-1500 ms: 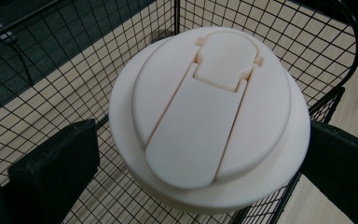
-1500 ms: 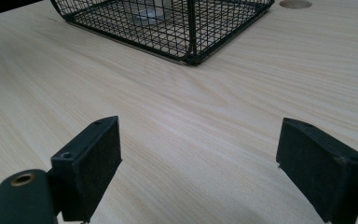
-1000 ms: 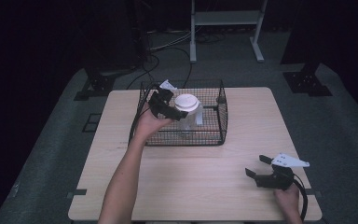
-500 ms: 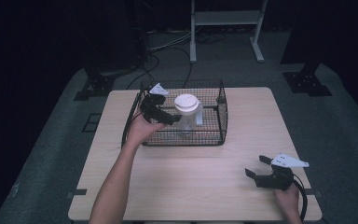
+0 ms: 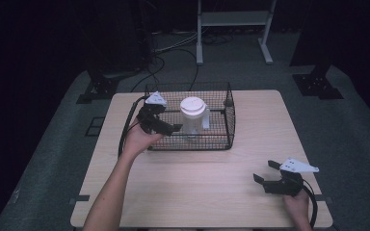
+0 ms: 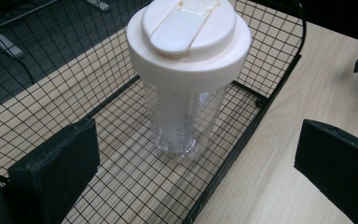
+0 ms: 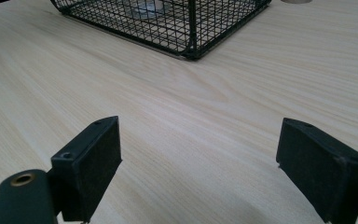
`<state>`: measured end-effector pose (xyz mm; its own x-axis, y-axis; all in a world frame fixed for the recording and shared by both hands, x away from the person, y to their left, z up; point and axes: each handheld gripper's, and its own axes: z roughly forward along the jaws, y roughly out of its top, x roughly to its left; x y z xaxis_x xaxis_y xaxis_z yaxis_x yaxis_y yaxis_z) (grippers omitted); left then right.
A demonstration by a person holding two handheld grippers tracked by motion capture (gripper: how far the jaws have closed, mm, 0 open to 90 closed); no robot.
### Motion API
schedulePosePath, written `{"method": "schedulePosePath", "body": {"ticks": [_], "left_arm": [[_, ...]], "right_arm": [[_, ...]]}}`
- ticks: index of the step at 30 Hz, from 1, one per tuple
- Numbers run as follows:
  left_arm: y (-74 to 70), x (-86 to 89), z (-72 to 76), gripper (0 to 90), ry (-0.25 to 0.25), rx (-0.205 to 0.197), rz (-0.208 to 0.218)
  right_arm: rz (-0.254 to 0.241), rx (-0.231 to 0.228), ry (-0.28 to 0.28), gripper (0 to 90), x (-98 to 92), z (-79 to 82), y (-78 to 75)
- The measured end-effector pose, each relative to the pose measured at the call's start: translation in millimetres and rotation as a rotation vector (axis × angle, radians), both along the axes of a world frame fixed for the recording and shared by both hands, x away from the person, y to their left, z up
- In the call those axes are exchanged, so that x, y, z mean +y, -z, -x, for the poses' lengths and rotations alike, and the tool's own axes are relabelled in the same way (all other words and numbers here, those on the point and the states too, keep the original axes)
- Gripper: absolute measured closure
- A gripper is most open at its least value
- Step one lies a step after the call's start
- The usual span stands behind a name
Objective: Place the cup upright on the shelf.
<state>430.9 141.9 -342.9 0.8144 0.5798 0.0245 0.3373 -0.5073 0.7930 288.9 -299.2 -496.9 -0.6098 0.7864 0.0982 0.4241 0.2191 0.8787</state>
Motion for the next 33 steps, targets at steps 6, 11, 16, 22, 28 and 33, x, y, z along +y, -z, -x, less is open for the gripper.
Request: {"method": "schedulePosePath", "body": {"ticks": [6, 11, 16, 22, 28, 33], "left_arm": [[-1.2, 3.4, 7.8, 0.0, 0.014, -0.006, 0.019], [-1.2, 4.8, 14.7, 0.0, 0.029, -0.015, 0.026], [-0.7, 3.3, 23.3, 0.0, 0.046, -0.020, 0.033], [4.2, 2.2, 32.8, 0.0, 0.068, -0.023, 0.039], [6.7, 2.7, 38.7, 0.0, 0.079, -0.030, 0.034], [10.7, 5.1, 44.0, 0.0, 0.078, -0.027, 0.046]], "right_arm": [[0.003, 0.001, 0.001, 12.9, 0.6, 0.1, 0.1], [0.003, 0.000, 0.004, 12.9, 0.8, 0.0, 0.2], [0.005, 0.001, 0.003, 12.9, 0.7, 0.0, 0.1], [0.006, 0.002, 0.003, 12.9, 0.8, 0.0, 0.1], [0.008, 0.000, 0.004, 12.9, 0.9, -0.1, 0.3], [0.009, 0.001, 0.005, 12.9, 0.9, -0.1, 0.2]]}}
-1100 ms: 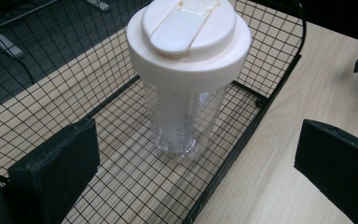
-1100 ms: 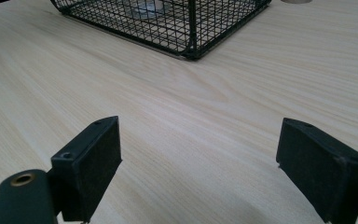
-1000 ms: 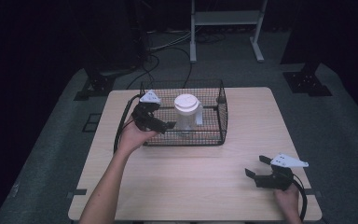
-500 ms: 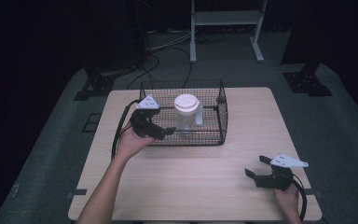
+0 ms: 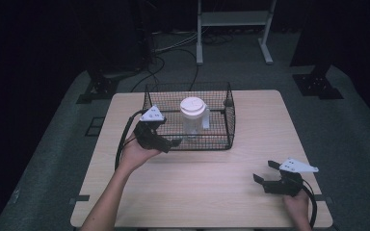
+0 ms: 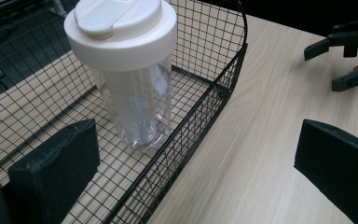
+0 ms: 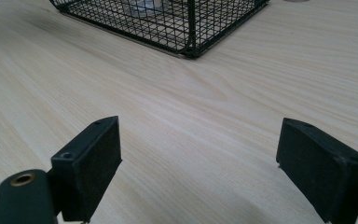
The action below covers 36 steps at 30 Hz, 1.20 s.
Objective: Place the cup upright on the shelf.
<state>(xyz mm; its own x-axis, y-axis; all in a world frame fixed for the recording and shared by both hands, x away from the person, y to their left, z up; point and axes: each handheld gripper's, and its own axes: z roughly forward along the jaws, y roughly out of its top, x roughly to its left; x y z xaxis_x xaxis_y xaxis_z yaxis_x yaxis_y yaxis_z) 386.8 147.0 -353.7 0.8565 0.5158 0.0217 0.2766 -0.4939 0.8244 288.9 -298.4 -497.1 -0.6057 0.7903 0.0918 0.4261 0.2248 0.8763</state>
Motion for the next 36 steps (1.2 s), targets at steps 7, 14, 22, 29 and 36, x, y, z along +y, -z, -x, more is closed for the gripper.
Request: {"method": "schedulePosePath", "body": {"ticks": [7, 14, 22, 29, 36], "left_arm": [[7.6, 5.5, 7.8, 0.0, -0.001, 0.006, 0.002], [13.0, 10.7, 15.1, 0.0, 0.002, 0.007, 0.018], [17.2, 13.7, 26.5, 0.0, 0.016, 0.004, 0.047], [21.6, 15.4, 38.2, 0.0, 0.028, -0.005, 0.056], [31.7, 24.4, 47.0, 0.0, 0.022, 0.004, 0.064]], "right_arm": [[0.002, 0.003, 0.001, 12.9, 0.5, 0.2, -0.1], [0.002, 0.003, 0.004, 12.9, 0.4, 0.1, -0.1], [0.003, 0.003, 0.005, 12.9, 0.4, 0.0, 0.0], [0.004, 0.004, 0.007, 12.9, 0.5, 0.0, 0.0], [0.004, 0.003, 0.009, 12.9, 0.3, -0.1, 0.1]]}}
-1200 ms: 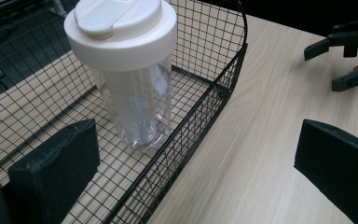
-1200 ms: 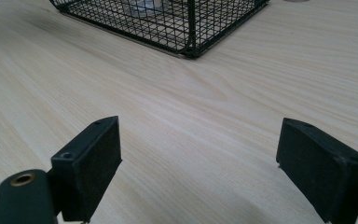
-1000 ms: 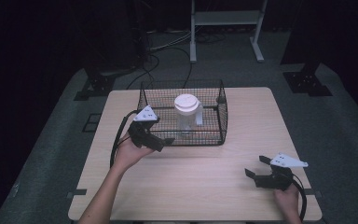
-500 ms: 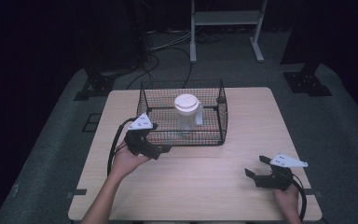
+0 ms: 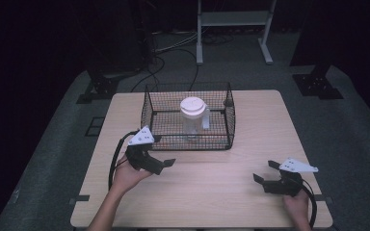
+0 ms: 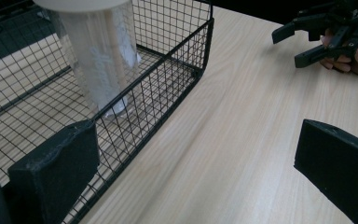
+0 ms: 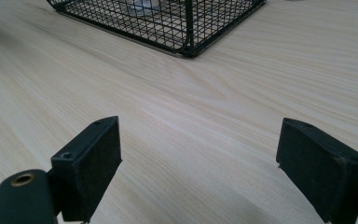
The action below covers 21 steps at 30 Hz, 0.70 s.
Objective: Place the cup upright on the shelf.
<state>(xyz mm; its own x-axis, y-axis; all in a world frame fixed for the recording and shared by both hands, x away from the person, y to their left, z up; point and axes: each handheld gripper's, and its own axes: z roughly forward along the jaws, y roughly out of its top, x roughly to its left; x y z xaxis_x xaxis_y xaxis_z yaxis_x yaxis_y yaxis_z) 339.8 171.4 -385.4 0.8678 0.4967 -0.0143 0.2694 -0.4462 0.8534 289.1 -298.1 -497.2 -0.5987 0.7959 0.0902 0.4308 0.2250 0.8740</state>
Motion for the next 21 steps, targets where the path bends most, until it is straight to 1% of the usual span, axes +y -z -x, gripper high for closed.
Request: {"method": "schedulePosePath", "body": {"ticks": [5, 8, 9, 10, 11, 12, 14, 15, 18, 20, 21], "left_arm": [[3.8, 3.2, 4.4, 0.0, -0.004, 0.001, 0.001], [7.0, 4.8, 8.6, 0.0, -0.006, -0.008, 0.001], [8.2, 5.3, 10.2, 0.0, -0.009, -0.016, -0.004], [9.6, 5.7, 11.7, 0.0, -0.013, -0.018, -0.004], [12.6, 6.9, 13.9, 0.0, -0.013, -0.010, 0.003], [12.6, 6.9, 13.9, 0.0, -0.013, -0.010, 0.003], [15.5, 8.0, 16.6, 0.0, -0.017, -0.021, -0.003], [18.4, 8.9, 18.5, 0.0, -0.016, -0.014, 0.003], [20.3, 10.6, 20.2, 0.0, -0.019, -0.015, 0.003], [23.1, 13.5, 22.7, 0.0, -0.023, -0.016, 0.017], [23.1, 13.5, 22.7, 0.0, -0.023, -0.016, 0.017]], "right_arm": [[-0.001, 0.002, 0.002, 12.9, 0.1, 0.1, -0.1], [0.000, 0.002, 0.002, 12.9, 0.2, 0.1, -0.1], [0.000, 0.002, 0.002, 12.9, 0.2, 0.1, -0.1], [0.000, 0.002, 0.002, 12.9, 0.3, 0.2, -0.1], [0.001, 0.003, 0.002, 12.9, 0.3, 0.2, -0.1], [0.001, 0.003, 0.002, 12.9, 0.3, 0.2, -0.1], [0.001, 0.003, 0.003, 12.9, 0.3, 0.2, -0.1], [0.002, 0.003, 0.003, 12.9, 0.4, 0.2, -0.1], [0.003, 0.003, 0.004, 12.9, 0.6, 0.2, -0.1], [0.005, 0.003, 0.005, 12.9, 0.9, 0.1, 0.0], [0.005, 0.003, 0.005, 12.9, 0.9, 0.1, 0.0]]}}
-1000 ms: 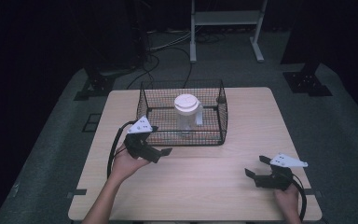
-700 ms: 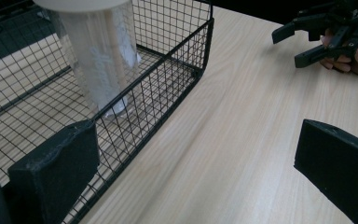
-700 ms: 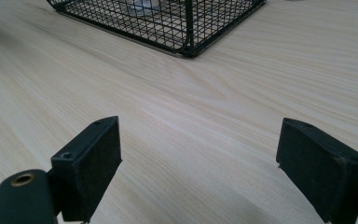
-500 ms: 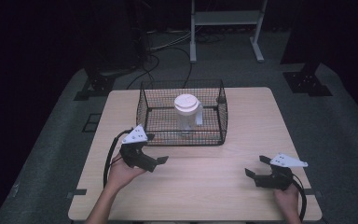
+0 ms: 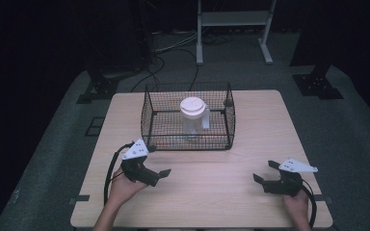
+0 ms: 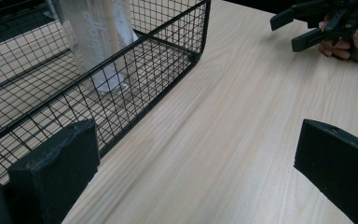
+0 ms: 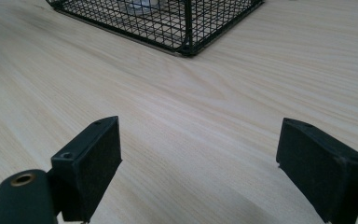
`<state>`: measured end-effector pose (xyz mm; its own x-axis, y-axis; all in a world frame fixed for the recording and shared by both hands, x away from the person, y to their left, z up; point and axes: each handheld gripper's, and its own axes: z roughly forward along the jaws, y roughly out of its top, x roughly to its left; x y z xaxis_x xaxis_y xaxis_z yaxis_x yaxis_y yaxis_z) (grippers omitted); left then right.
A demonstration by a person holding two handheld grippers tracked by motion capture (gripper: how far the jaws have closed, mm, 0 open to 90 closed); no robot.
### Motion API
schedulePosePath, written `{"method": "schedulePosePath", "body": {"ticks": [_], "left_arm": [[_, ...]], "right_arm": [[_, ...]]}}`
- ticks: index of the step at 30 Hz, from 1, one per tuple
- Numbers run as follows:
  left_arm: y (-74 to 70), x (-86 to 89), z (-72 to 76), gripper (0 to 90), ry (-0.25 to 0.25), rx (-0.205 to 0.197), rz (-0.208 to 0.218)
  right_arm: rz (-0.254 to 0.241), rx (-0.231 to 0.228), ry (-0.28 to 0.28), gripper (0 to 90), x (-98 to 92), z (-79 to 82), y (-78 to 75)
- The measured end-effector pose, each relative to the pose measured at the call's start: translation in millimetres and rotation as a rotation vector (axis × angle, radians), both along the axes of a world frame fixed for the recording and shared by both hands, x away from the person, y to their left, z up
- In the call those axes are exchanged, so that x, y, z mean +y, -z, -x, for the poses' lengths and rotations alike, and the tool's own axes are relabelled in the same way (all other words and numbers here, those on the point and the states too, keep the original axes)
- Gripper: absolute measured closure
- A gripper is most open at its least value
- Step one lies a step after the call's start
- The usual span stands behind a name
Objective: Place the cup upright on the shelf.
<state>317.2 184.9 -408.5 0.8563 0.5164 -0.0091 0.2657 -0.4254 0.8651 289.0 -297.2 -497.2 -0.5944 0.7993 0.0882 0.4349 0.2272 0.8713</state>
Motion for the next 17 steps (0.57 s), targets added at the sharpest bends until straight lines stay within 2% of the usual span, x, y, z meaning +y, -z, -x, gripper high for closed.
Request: {"method": "schedulePosePath", "body": {"ticks": [7, 9, 14, 17], "left_arm": [[12.0, 7.3, 9.8, 0.0, -0.018, 0.004, 0.011], [17.8, 11.3, 14.5, 0.0, -0.035, -0.010, 0.019], [38.7, 29.7, 30.9, 0.0, -0.081, -0.036, 0.123], [43.6, 32.9, 34.5, 0.0, -0.092, -0.039, 0.133]], "right_arm": [[0.000, 0.000, 0.000, 12.9, 0.0, 0.0, 0.0], [0.000, 0.000, 0.000, 12.9, -0.1, 0.0, 0.0], [0.000, -0.002, -0.002, 12.9, -0.1, 0.0, 0.0], [-0.001, -0.002, -0.002, 12.9, -0.2, 0.0, 0.0]]}}
